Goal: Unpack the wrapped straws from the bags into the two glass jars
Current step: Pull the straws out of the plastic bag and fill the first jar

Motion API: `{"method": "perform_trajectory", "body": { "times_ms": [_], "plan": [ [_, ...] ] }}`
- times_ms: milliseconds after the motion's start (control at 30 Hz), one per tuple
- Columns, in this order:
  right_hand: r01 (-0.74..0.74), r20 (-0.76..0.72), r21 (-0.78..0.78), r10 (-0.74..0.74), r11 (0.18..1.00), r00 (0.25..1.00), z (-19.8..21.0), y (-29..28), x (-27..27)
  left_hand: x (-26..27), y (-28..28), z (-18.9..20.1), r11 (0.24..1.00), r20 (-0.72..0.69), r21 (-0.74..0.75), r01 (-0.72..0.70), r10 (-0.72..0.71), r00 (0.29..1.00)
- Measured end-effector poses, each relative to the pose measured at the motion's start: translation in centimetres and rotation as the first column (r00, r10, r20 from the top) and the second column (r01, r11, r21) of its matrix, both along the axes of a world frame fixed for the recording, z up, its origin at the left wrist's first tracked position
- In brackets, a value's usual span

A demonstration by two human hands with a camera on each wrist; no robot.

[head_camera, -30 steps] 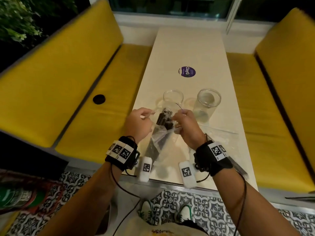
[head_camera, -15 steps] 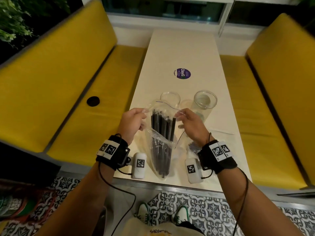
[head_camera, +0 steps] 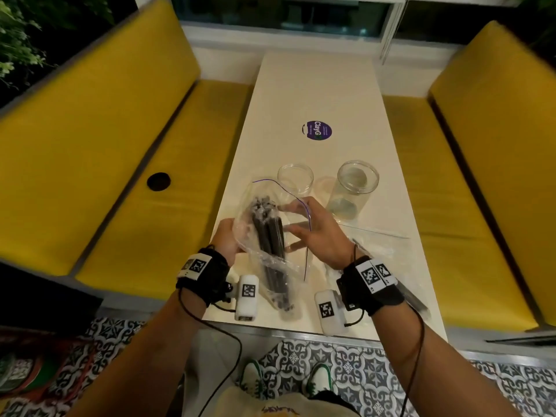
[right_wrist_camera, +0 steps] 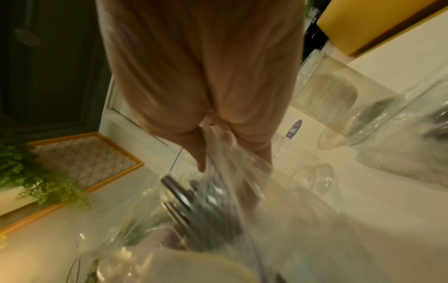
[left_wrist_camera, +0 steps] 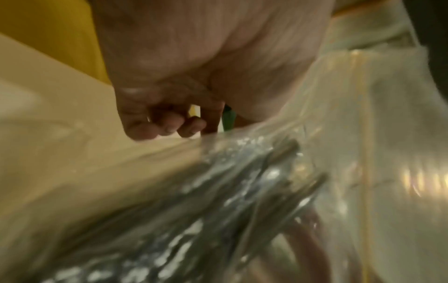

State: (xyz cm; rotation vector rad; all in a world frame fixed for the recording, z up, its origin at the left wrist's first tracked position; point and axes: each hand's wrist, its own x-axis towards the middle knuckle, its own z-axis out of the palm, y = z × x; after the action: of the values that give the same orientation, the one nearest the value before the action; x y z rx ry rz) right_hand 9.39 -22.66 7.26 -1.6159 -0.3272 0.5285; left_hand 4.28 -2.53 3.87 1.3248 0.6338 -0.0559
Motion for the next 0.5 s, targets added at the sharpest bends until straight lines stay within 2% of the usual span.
{"method": "perform_trajectory", "body": {
  "times_ms": [33,100,167,233,267,333,400,500],
  "plan": [
    [0.002,0.009,0.006,-0.002,1.0,1.0,0.3,0.2,-0.1,0.1,0.0,-0.3,0.999,0.014,0.053,0.009,-0.01,1.0],
    [-0.038,-0.007,-0.008,0.038,0.999,0.999,0.7,0.3,-0.5,0.0,-0.7,0.7,0.999,0.068,0.037,-0.001,-0.001,0.998],
    [-0.153,-0.007,-0.103,0.153,0.983,0.988,0.9,0.4,-1.1,0.2,-1.2,1.5,0.999,0.127,0.032,-0.029,0.025,0.992],
    [-0.261,0.063,-0.218,0.281,0.94,0.958,0.6,0.8,-1.8,0.3,-1.6,1.4,0.98,0.186,0.195,-0.034,-0.002,0.983],
    [-0.256,0.116,-0.261,0.294,0.931,0.949,0.1,1.1,-2.0,0.4,-1.7,1.1,0.97,0.181,0.241,-0.035,-0.01,0.983],
    [-0.133,0.207,-0.292,0.199,0.947,0.958,-0.6,1.6,-2.0,1.0,-1.8,1.1,0.974,0.147,0.198,-0.113,0.084,0.986],
    [-0.013,0.244,-0.256,0.077,0.967,0.967,-1.1,1.6,-1.7,1.4,-1.4,0.9,0.972,0.154,0.193,-0.134,0.105,0.982],
    [0.046,0.242,-0.174,-0.002,0.984,0.97,-1.3,1.1,-1.2,1.5,-1.1,1.4,0.977,0.181,0.183,-0.113,0.079,0.98]
  ]
}}
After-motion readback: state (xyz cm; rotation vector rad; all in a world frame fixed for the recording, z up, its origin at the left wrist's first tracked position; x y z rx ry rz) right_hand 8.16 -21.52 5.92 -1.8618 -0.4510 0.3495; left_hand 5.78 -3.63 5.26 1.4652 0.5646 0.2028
